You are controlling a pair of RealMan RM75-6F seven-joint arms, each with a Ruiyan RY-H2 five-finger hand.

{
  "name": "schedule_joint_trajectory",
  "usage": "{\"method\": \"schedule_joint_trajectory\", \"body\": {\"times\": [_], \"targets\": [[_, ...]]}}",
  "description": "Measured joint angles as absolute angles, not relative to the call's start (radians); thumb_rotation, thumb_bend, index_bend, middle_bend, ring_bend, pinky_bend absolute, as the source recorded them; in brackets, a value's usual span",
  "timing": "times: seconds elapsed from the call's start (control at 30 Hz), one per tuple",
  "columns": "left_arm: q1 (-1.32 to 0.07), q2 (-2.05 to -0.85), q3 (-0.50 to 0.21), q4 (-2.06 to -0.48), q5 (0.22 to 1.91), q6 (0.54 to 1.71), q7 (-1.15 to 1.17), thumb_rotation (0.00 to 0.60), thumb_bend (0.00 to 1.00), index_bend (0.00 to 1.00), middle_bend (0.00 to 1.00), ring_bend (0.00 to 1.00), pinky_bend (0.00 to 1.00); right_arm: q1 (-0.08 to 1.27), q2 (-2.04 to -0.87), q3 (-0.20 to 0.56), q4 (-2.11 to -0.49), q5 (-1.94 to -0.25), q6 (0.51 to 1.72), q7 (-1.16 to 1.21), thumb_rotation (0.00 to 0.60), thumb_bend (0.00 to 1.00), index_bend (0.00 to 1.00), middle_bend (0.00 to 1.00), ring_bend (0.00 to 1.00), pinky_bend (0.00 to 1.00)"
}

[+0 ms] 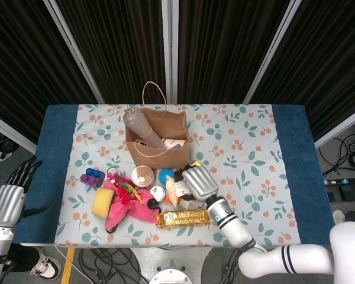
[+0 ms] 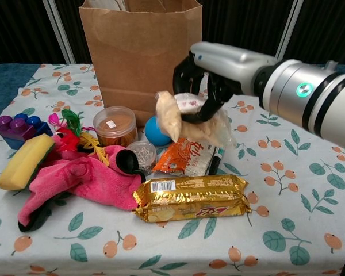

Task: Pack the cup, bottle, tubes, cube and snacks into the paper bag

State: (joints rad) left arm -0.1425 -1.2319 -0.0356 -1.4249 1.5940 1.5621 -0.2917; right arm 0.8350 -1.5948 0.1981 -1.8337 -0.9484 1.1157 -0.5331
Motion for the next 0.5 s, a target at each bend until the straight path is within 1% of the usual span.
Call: {"method": "schedule_joint_trajectory", "body": {"times": [0.1,0.17,0.27,0.33,0.43,0.5], "targets": [[-0.144,-1.232,-0.035,-1.428,1.598,1.562,-0.290,0.600,0.00,0.11,0.10,0.06,0.16,0.831,-1.546,0.232,-1.932,-0.993,1.151,-0.537,0.600,0.22,0.59,0.50,0.39,0.50],[-0.147,-1.233,-0.036,-1.432,1.600,1.559,-0.289,0.600,0.00,0.11,0.10,0.06,0.16,0.831,-1.505,0.270,-2.010,-1.020,1.180,-0.546,0.600,0.22,0.59,0.50,0.39,0.50],[-0.150,-1.234,-0.034,-1.434,1.606,1.557,-0.286,0.600,0.00,0.11,0.10,0.06,0.16,0.839,-1.443,0.352,-2.113,-1.046,1.221,-0.573,0.600,0.22,0.59,0.50,0.39,0.50],[-0.152,-1.235,-0.033,-1.436,1.610,1.555,-0.284,0.600,0.00,0.11,0.10,0.06,0.16,0.854,-1.406,0.419,-2.150,-1.047,1.244,-0.600,0.600,0.22,0.59,0.50,0.39,0.50],[-0.155,-1.235,-0.030,-1.439,1.613,1.551,-0.280,0.600,0.00,0.11,0.10,0.06,0.16,0.895,-1.372,0.509,-2.154,-1.010,1.257,-0.642,0.600,0.22,0.59,0.50,0.39,0.50],[-0.155,-1.235,-0.030,-1.439,1.613,1.550,-0.279,0.600,0.00,0.11,0.10,0.06,0.16,0.929,-1.364,0.541,-2.129,-0.966,1.256,-0.662,0.600,0.22,0.59,0.50,0.39,0.50]]}}
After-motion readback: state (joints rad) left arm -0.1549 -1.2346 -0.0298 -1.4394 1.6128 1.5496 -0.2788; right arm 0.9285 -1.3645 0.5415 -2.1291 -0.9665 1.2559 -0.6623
